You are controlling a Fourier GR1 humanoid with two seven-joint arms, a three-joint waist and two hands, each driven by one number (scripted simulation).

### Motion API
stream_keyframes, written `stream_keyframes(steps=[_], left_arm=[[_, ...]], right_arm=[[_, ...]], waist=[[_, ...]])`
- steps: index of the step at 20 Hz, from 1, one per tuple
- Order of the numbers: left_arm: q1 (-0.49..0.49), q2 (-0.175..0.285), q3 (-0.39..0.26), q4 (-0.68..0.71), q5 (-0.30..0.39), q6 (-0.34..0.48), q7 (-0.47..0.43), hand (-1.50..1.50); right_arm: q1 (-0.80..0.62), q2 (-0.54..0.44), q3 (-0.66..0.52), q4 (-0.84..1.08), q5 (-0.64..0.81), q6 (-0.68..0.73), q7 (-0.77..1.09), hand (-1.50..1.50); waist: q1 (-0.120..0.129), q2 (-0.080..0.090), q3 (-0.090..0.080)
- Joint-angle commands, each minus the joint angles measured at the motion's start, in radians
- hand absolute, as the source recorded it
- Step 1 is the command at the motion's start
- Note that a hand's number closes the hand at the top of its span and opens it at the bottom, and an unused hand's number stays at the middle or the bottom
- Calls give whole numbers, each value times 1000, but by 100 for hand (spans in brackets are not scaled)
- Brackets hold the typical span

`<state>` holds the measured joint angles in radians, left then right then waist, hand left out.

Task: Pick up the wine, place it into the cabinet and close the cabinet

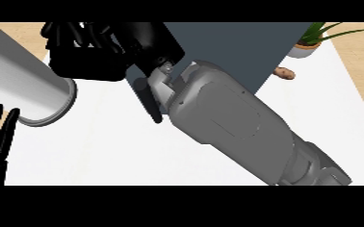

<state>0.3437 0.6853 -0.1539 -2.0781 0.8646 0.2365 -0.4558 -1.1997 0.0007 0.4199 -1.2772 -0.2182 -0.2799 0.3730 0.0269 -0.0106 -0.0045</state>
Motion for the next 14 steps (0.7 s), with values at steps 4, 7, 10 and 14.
stream_keyframes(steps=[4,7,10,14], left_arm=[[-38,-2,15,-9,-11,13,38,-150],[-32,-1,3,-32,-7,30,65,-150],[-21,-23,-13,-24,-27,12,29,-150],[-46,-18,12,13,-13,15,46,-150]], right_arm=[[-34,-55,-102,216,-18,72,-118,150],[-41,-73,-88,231,-3,57,-134,150],[6,-119,-66,272,0,106,-196,150],[-23,-119,-71,299,9,111,-216,150]], waist=[[1,21,4],[-2,20,4],[1,25,3],[-13,25,3]])
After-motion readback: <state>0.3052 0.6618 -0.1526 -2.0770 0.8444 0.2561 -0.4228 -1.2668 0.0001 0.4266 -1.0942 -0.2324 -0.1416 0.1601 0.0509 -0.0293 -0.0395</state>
